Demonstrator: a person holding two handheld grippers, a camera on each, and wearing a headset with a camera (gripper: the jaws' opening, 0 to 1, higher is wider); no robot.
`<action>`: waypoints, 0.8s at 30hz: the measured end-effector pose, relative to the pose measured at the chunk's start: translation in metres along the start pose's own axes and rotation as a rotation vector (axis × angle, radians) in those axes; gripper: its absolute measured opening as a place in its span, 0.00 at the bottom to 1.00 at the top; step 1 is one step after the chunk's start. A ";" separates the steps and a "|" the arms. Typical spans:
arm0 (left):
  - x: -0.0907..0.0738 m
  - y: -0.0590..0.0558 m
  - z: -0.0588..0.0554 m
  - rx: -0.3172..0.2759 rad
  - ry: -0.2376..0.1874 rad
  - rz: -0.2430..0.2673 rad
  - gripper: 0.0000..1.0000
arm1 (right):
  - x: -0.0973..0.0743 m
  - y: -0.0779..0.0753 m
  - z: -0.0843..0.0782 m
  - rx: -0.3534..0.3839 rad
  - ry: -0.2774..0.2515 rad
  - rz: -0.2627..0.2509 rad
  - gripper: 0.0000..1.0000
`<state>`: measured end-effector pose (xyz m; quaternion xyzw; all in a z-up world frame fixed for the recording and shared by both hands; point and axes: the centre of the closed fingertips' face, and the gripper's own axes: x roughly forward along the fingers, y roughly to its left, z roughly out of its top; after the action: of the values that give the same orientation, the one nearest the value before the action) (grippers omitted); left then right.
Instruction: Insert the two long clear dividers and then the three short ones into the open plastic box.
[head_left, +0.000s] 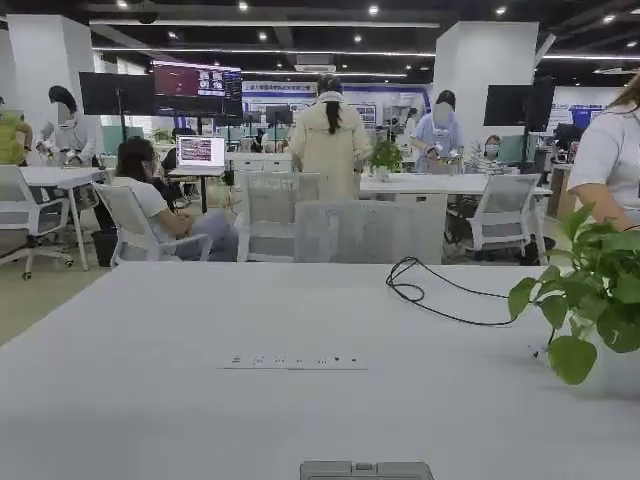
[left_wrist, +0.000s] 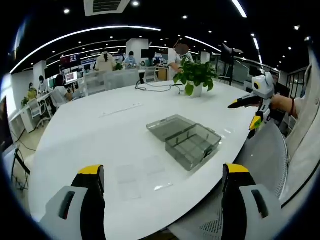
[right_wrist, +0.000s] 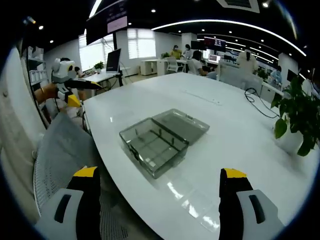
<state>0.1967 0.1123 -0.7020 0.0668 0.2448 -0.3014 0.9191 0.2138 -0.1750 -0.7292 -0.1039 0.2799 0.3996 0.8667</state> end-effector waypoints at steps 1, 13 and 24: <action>0.000 0.002 0.000 0.000 0.000 0.002 1.00 | 0.000 -0.001 0.001 0.005 -0.006 -0.001 1.00; 0.002 0.009 -0.003 -0.001 0.001 0.011 0.99 | -0.002 -0.003 0.003 0.007 -0.012 -0.013 1.00; 0.001 0.013 -0.007 -0.006 0.002 0.005 0.99 | -0.001 0.001 0.004 -0.011 -0.008 0.004 1.00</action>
<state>0.2020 0.1245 -0.7086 0.0648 0.2465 -0.2985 0.9198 0.2139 -0.1733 -0.7256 -0.1067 0.2745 0.4031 0.8665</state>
